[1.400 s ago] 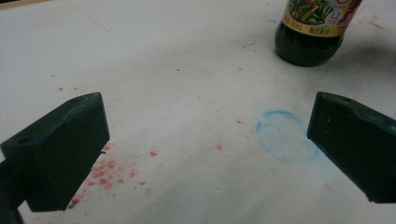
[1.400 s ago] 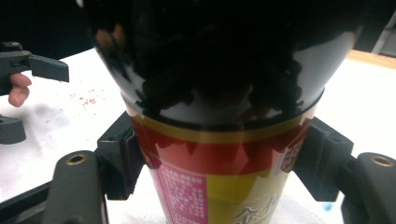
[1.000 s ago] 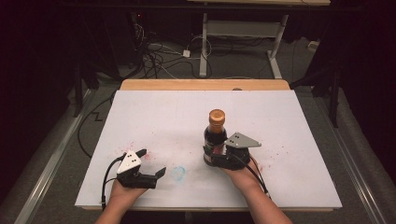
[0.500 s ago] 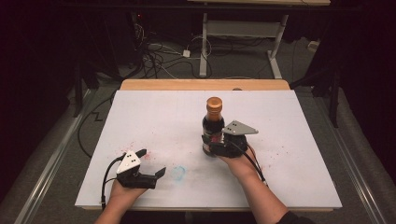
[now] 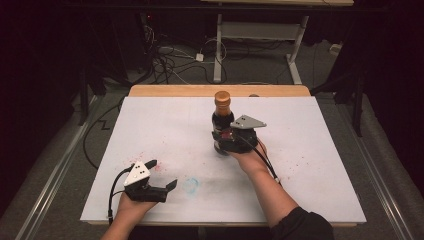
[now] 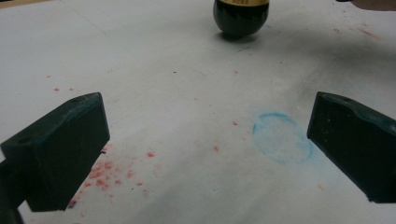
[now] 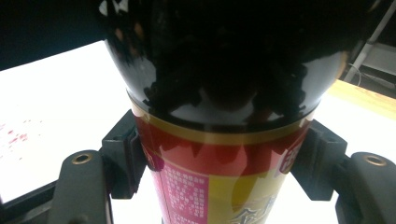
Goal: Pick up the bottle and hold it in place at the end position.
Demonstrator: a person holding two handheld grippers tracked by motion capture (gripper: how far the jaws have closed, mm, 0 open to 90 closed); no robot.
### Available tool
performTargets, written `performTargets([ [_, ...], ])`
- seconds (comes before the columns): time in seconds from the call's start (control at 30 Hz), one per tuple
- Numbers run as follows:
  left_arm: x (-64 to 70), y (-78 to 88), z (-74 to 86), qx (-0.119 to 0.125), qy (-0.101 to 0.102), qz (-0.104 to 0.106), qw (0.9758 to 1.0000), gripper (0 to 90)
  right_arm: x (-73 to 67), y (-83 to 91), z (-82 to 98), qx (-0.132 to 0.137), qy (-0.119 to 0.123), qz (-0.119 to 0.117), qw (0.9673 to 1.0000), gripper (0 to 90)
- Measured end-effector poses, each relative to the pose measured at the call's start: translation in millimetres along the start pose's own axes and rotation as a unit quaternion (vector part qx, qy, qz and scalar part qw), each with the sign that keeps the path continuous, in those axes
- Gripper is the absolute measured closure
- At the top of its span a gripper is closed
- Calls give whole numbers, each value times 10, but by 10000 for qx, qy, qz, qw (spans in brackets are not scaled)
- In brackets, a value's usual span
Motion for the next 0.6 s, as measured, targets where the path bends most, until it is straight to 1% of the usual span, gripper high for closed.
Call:
performTargets([
  [0.13, 5, 6, -1, 8, 10, 15, 10000, 0, 39, -90, -45, 33, -47, -13, 10000, 318],
  [0.23, 6, 4, 0, -11, 20, 45, 10000, 0, 45, -122, -48, 13, -95, -20, 10000, 317],
  [0.27, 7, 4, 1, -16, 28, 50, 10000, 0, 40, -124, -42, -15, -151, -23, 9999, 316],
  [0.43, 10, 5, 2, -17, 36, 55, 10000, 0, 53, -149, -27, -12, -105, -73, 9999, 315],
  [0.6, 10, 5, 2, -21, 41, 61, 10000, 0, 52, -167, -9, -55, -155, -149, 9998, 315],
])
Point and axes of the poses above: each handheld gripper's, and its own axes: y roughly backward along the jaws, z roughly out of its underside, x roughly to its right, the point moved 6 cm from there along -y, roughly forward along the jaws, and after that the axes turned 9 degrees about z, right-handed, at the moved point
